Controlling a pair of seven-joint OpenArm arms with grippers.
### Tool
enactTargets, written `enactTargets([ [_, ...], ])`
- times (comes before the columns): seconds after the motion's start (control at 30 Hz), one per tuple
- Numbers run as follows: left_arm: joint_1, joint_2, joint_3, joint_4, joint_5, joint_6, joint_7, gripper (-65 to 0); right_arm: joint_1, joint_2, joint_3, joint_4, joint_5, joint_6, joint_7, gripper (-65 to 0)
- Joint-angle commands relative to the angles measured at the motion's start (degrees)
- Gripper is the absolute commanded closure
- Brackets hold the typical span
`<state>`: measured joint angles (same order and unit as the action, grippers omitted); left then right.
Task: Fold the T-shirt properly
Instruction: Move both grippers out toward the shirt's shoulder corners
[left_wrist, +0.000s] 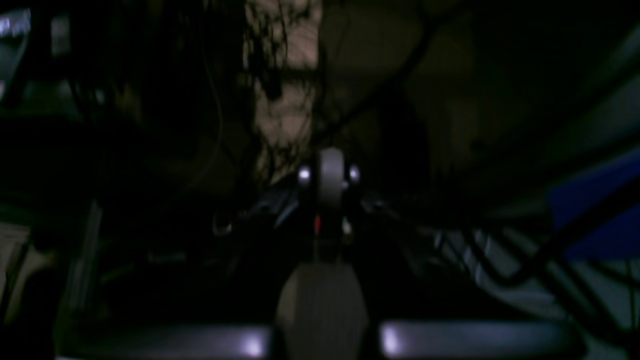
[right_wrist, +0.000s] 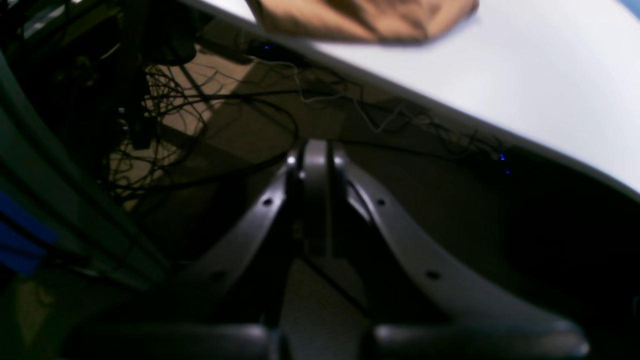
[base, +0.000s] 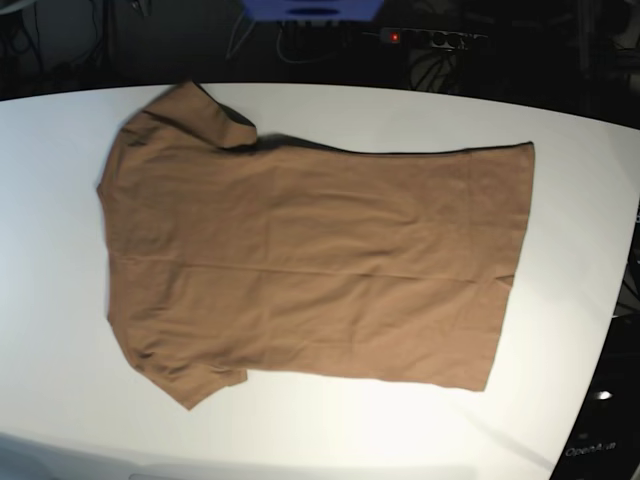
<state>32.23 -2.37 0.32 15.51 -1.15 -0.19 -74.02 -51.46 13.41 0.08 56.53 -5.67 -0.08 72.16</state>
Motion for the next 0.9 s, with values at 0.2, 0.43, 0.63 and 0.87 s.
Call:
enactTargets([
  [0.2, 14.7, -2.3, -0.3, 31.0, -0.5, 0.1, 3.7, -1.1, -2.6, -0.9, 0.0, 16.7, 0.4, -0.1, -13.7, -0.9],
  [0.43, 22.1, -7.5, -0.4, 57.8, -6.4, 0.1, 23.8, -1.1, -2.9, -2.4, -0.3, 30.7, 0.4, -0.1, -30.8, -0.9],
  [0.63, 24.6, -13.9, -0.4, 69.8, -16.0, 0.1, 34.3, -1.1, -2.6, -2.4, -0.3, 38.1, 0.4, -0.1, -39.4, -1.0],
  [0.87, 24.6, -18.2, -2.7, 77.5, -21.7, 0.5, 45.1, -1.1, -0.1, -2.4, -0.3, 45.5, 0.4, 0.6, -52.3, -7.7],
])
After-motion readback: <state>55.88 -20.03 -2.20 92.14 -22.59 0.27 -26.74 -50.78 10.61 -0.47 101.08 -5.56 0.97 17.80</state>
